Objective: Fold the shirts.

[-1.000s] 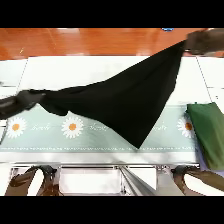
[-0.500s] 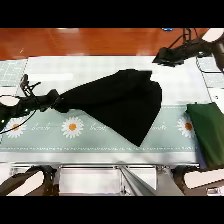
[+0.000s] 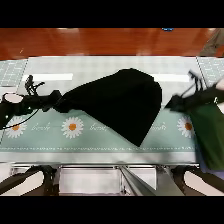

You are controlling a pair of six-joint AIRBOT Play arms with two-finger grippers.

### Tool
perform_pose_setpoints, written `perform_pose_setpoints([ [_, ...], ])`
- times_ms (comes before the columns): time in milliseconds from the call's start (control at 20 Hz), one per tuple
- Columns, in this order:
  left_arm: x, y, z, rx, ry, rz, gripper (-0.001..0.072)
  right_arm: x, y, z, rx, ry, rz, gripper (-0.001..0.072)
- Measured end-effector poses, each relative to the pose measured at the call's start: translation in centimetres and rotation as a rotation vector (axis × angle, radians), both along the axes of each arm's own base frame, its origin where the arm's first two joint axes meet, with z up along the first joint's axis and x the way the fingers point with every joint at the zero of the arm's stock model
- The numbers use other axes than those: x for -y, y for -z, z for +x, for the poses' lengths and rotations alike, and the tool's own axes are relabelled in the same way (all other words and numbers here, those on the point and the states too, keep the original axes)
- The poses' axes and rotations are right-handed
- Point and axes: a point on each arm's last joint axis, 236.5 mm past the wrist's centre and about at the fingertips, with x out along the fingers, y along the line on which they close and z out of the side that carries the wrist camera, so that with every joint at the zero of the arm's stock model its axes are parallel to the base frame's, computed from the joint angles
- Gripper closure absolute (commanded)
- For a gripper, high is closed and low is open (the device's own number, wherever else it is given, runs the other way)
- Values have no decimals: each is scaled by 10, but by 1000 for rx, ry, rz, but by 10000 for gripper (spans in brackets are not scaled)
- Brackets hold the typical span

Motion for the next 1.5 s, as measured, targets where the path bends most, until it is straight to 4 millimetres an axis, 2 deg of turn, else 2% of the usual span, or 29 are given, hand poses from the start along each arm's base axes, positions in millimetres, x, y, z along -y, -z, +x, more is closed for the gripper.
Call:
perform_pose_setpoints([
  [50,1,0,-1,-2,3,-1,691,-12,10,-23,-26,-2,25,301],
  [200,1,1,-1,-4,5,-1,691,-43,34,-74,-90,-49,70,301],
  [350,2,2,-2,-10,10,-3,691,-68,52,-101,-140,-96,79,301],
  [450,3,2,-2,-11,11,-3,691,-82,62,-109,-167,-112,86,301],
  [600,3,2,-3,-10,20,0,691,-104,72,-111,-197,-107,120,301],
  [750,4,3,-4,-9,26,1,691,-124,74,-95,-176,-92,168,318],
  [800,4,3,-4,-9,28,1,691,-130,75,-84,-152,-77,181,371],
  [900,4,3,-4,-8,30,3,691,-138,77,-62,-102,-68,181,663],
  [950,4,3,-4,-8,30,3,691,-143,76,-51,-76,-66,185,685],
  [1100,4,2,-3,-7,30,3,691,-163,53,-20,16,-108,240,685],
  [1250,2,-13,5,26,30,-2,691,-170,10,22,136,-178,268,686],
  [1350,2,-49,22,104,40,-7,691,-165,-38,59,251,-223,255,686],
  [1450,2,-109,44,239,56,-1,691,-149,-105,101,413,-247,210,686],
  [1500,3,-150,53,325,70,9,692,-140,-142,119,500,-247,179,686],
])
